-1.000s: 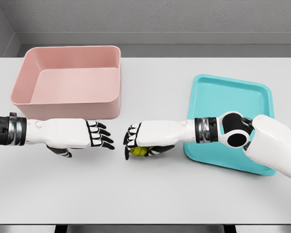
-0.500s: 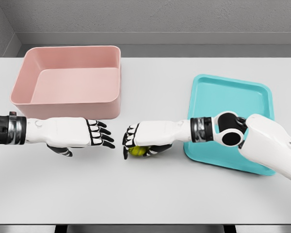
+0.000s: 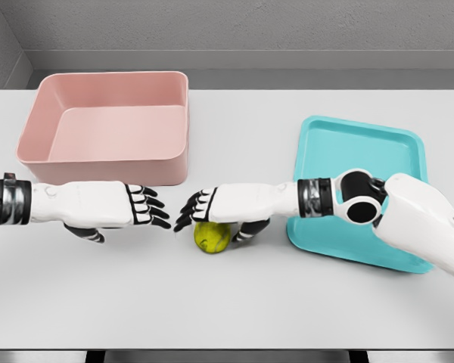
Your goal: Put the tennis from the blue tray into the pink basket with both arms
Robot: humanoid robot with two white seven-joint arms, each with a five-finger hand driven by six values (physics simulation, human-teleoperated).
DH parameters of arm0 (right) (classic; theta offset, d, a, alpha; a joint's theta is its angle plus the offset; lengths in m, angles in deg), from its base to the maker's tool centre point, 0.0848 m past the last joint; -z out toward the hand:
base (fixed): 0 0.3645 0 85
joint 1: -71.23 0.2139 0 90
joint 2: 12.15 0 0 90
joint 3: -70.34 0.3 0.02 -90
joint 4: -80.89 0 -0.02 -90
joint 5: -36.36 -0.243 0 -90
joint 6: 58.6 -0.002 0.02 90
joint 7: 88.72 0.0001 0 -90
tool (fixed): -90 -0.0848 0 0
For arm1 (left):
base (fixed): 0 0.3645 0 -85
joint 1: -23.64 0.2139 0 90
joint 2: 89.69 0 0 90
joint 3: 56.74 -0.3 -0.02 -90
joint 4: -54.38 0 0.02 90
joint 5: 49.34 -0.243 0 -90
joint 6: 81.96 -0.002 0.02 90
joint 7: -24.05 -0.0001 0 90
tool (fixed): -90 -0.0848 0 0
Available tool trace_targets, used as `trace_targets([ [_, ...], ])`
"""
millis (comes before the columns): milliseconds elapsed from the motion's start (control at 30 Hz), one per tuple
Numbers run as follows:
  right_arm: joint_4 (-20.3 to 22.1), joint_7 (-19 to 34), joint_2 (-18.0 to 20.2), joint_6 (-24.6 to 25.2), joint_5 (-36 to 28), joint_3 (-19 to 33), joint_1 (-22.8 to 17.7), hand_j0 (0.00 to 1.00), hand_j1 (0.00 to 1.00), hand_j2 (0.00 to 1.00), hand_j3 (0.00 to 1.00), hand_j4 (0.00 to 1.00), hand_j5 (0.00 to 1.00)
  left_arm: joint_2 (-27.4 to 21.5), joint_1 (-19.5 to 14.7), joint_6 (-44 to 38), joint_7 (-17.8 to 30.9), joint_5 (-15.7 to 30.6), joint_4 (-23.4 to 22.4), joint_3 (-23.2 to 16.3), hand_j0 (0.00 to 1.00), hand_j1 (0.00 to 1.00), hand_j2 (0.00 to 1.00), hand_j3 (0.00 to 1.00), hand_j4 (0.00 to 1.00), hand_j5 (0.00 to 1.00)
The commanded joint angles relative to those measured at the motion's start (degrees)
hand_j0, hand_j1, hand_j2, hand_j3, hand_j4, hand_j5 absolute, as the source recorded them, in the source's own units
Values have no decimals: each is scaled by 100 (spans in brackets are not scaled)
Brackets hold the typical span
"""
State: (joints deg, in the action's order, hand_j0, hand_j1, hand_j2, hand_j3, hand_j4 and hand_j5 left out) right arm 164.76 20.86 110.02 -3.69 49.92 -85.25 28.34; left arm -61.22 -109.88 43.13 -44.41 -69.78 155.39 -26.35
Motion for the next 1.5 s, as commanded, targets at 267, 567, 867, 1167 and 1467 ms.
trace_targets([
  [267,165,-69,1090,9,-99,494,255,100,100,100,100,100,100,-148,607,-9,-536,40,7,863,100,100,100,100,100,100],
  [567,350,-244,2171,9,-108,1065,589,100,100,100,100,100,100,977,537,-9,-581,-119,7,767,100,100,100,100,100,100],
  [867,86,-1510,2505,9,-108,925,527,100,100,100,100,100,100,1662,221,-9,-563,-1138,-2,310,100,100,100,100,100,100],
  [1167,95,-1493,2856,9,-108,1030,343,100,100,100,100,100,100,1715,238,-9,-563,-497,-476,292,100,100,100,100,100,100],
  [1467,121,-1484,2979,9,-99,1004,246,100,100,100,100,100,100,2005,89,-9,-317,-707,-802,-7,100,100,100,100,100,100],
])
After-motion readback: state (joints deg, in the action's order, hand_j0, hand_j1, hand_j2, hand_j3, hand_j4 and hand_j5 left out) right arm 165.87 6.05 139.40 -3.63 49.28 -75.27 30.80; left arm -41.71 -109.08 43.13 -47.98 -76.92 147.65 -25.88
